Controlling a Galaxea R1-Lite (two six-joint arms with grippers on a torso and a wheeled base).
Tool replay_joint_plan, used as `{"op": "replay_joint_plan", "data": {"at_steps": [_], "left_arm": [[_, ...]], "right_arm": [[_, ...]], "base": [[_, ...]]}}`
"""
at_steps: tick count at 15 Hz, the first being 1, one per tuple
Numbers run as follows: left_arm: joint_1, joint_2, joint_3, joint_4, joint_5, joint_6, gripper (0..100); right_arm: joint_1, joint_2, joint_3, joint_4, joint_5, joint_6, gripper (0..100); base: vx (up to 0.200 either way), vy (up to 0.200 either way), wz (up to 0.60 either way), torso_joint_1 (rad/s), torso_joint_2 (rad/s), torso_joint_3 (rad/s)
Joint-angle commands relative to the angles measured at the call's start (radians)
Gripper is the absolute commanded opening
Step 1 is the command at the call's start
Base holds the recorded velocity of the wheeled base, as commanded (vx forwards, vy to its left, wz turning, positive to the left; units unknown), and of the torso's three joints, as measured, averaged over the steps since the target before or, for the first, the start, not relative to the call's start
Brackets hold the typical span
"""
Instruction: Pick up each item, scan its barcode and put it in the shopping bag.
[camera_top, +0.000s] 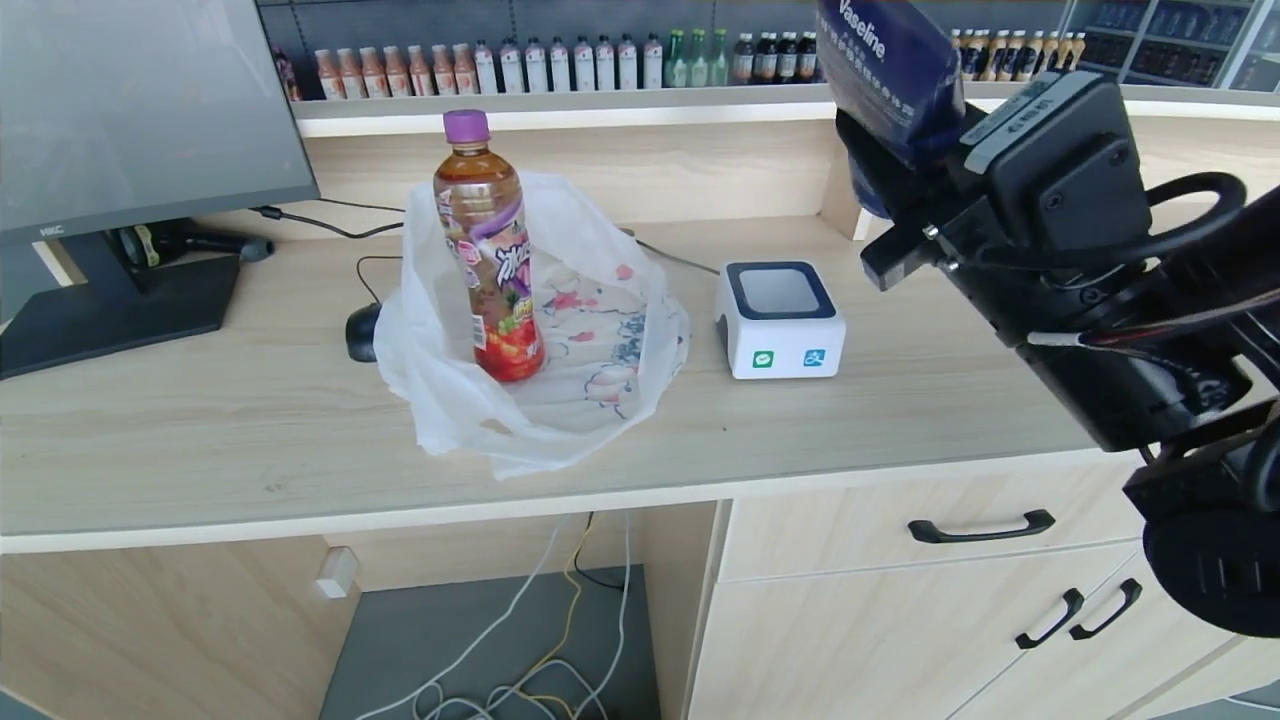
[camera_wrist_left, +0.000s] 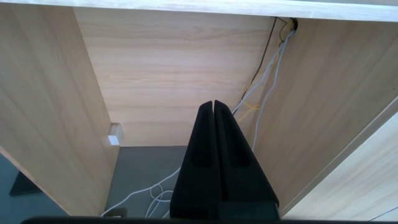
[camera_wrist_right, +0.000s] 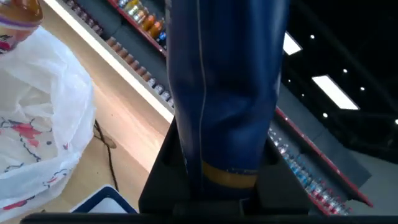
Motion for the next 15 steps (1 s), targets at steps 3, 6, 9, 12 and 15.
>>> {"op": "replay_joint_plan", "data": {"at_steps": [3,6,9,12,15], "left_arm": [[0.000,0.000,0.000,0.000,0.000,0.000,0],[0.000,0.000,0.000,0.000,0.000,0.000,0],[0.000,0.000,0.000,0.000,0.000,0.000,0],[0.000,0.000,0.000,0.000,0.000,0.000,0],[0.000,0.000,0.000,0.000,0.000,0.000,0]], "right_arm": [[-0.105,0.082,-0.009,0.001,0.223,-0.123,0],[-0.171,0.120,-0.003,0.004,0.370,-0.180,0],[-0.196,0.154,-0.003,0.006,0.446,-0.225,0],[-0.223,0.182,-0.007,0.004,0.487,-0.240,0],[-0.226,0.206,-0.030,0.004,0.522,-0.266,0]], "base": [[0.000,0.000,0.00,0.000,0.00,0.000],[0.000,0.000,0.00,0.000,0.00,0.000],[0.000,0.000,0.00,0.000,0.00,0.000],[0.000,0.000,0.00,0.000,0.00,0.000],[0.000,0.000,0.00,0.000,0.00,0.000]]}}
